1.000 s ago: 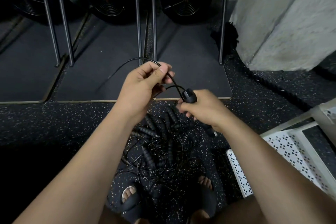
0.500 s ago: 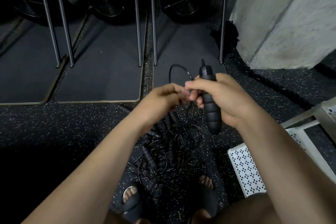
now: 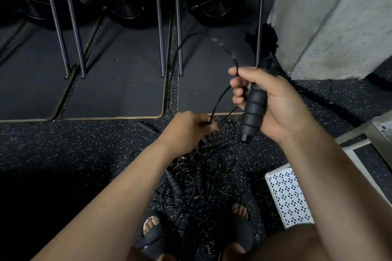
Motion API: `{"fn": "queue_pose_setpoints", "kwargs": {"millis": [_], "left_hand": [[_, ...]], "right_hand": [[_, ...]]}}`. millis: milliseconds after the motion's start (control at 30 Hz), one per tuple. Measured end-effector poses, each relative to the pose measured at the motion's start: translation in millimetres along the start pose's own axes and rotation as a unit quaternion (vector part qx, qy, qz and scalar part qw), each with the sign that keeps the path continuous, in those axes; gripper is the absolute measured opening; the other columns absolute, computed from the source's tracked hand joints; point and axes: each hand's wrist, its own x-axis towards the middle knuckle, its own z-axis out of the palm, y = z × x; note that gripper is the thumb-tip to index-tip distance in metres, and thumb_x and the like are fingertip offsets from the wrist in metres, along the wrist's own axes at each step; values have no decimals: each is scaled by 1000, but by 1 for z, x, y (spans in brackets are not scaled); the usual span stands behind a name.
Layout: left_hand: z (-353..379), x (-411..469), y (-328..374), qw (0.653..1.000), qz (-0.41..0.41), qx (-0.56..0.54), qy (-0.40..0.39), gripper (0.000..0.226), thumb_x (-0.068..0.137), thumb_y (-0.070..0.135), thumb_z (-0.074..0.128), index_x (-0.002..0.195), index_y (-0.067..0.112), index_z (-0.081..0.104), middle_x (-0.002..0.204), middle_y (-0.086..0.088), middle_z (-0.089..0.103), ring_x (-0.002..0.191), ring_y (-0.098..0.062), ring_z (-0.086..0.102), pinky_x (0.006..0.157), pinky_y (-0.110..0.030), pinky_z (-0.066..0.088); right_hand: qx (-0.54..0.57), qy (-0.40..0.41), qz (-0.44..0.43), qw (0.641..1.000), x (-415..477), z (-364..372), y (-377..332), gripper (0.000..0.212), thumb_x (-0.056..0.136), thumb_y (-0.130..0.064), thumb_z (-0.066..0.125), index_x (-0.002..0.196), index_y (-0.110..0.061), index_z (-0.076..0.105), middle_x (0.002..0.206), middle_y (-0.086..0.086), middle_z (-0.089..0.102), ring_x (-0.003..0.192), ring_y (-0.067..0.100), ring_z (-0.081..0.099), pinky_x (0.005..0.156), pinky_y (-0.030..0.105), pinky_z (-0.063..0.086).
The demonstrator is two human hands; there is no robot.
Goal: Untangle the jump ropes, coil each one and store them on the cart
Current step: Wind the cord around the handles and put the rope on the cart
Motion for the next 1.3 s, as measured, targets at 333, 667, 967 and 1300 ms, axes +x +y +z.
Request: {"fn": "queue_pose_setpoints", "kwargs": {"millis": [333,667,967,1300], "left_hand": [[-24,2,16,965,62,-231,112,17,108,12,63,106,2,76,87,-5,77,75,-6,68,70,-13,49],[-34,1,19,908,37,-388,150,16,106,15,64,113,3,73,98,-7,79,82,-14,69,68,-22,47],[-18,0,10,971,-24,-239,19,26,102,6,56,109,19,78,104,4,81,97,-9,72,92,-34,54],[8,-5,9,996,59,7,-67,13,102,29,74,104,20,82,91,11,79,80,4,70,76,-16,52]], "right_hand": [[-329,0,166,930,7,-9,42,20,87,0,77,106,-1,73,80,8,70,67,19,61,58,31,47],[-453,-4,62,889,7,4,48,13,90,-20,83,88,-10,74,81,4,80,63,11,68,62,33,49],[-258,30,-33,965,-4,12,19,13,93,-14,81,87,-13,70,71,5,72,59,17,59,61,32,48],[-26,35,-84,996,-13,11,-6,13,98,-10,73,92,-15,62,74,5,62,60,16,52,58,28,44]]}}
